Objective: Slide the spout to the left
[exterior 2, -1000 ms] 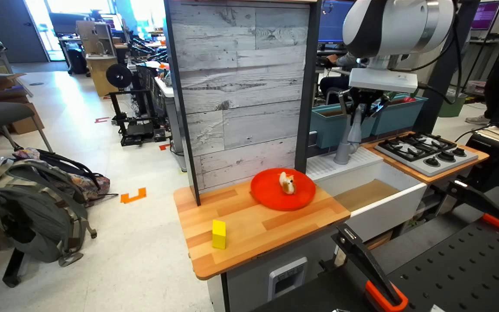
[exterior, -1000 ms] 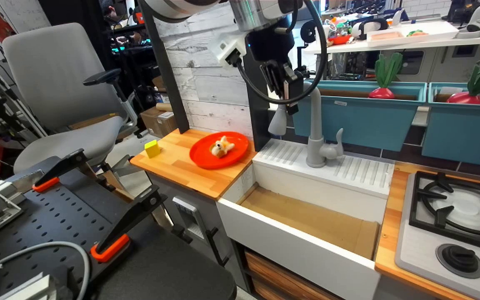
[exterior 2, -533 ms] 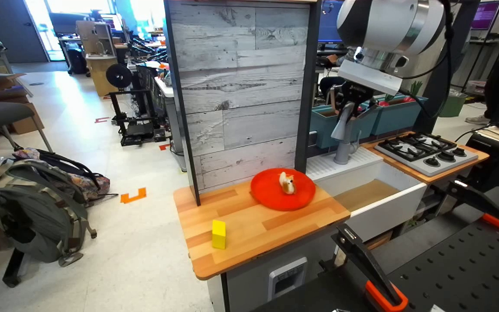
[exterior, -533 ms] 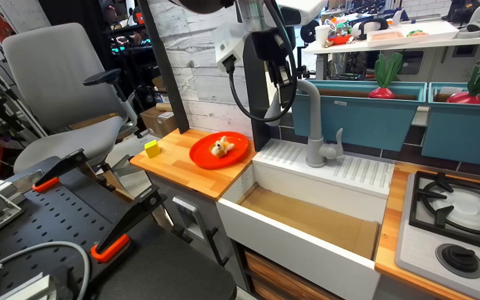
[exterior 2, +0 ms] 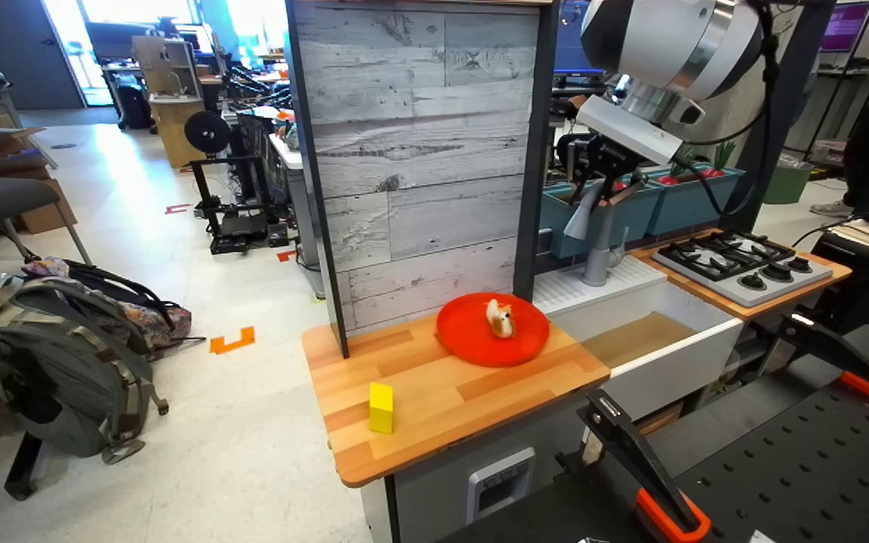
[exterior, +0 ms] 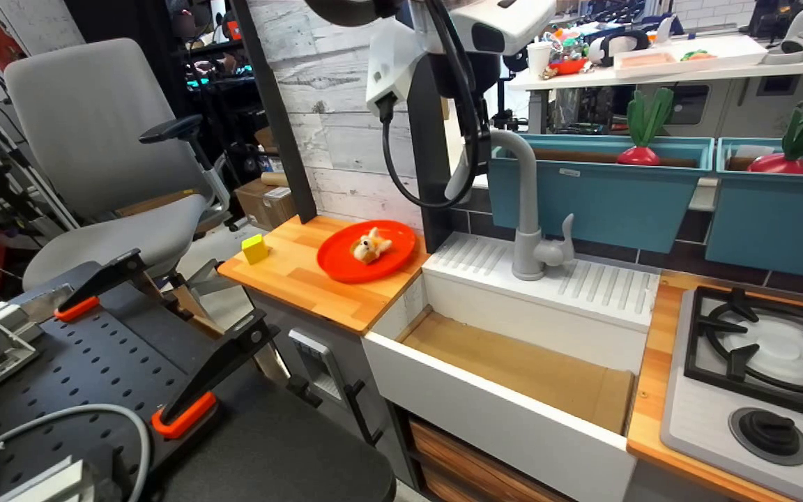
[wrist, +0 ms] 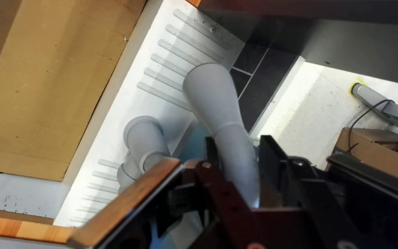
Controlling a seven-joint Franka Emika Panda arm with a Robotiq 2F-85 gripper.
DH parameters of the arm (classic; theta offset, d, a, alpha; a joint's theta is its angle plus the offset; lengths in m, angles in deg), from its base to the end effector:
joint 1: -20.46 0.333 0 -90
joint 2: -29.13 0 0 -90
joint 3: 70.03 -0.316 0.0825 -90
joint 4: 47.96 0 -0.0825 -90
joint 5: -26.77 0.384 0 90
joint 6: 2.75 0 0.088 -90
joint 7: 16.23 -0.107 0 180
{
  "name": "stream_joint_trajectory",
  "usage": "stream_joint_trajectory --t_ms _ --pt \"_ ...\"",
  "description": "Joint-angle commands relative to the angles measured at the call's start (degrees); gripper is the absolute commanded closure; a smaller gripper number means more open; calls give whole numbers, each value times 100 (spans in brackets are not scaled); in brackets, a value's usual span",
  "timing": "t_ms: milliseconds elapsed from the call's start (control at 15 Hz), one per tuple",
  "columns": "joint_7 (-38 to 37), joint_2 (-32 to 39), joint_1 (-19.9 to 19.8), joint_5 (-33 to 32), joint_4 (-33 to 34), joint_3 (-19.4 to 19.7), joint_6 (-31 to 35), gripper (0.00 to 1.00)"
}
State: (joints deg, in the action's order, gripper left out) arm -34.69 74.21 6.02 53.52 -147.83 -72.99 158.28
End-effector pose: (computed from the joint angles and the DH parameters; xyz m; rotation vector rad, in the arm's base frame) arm 0.6612 -0.1602 0.1491 -2.5320 1.3262 -0.3658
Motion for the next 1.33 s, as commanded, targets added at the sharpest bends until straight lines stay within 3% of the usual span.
stream_joint_trajectory --t_ms 0,267,333,733,933,1067,1133,1200,1267 --pt "324 -181 -220 328 -76 -393 -119 32" --pt "897 -453 -512 454 -436 -681 -148 2" --pt "1060 -591 -584 459 -621 -715 -190 0" --pt "2414 -1519 -1162 947 -1847 -1201 -103 0" --pt "3198 -2097 -1201 1115 -2578 -1234 -145 0" --pt "3578 -2410 -1022 1118 -3026 -1178 -34 0" --pt "3557 -2492 -1080 875 -3196 -1295 11 0" --pt "3414 -2079 -856 1058 -2654 -970 -95 0" --pt "3391 -2185 -1056 898 -2859 -1221 -29 0"
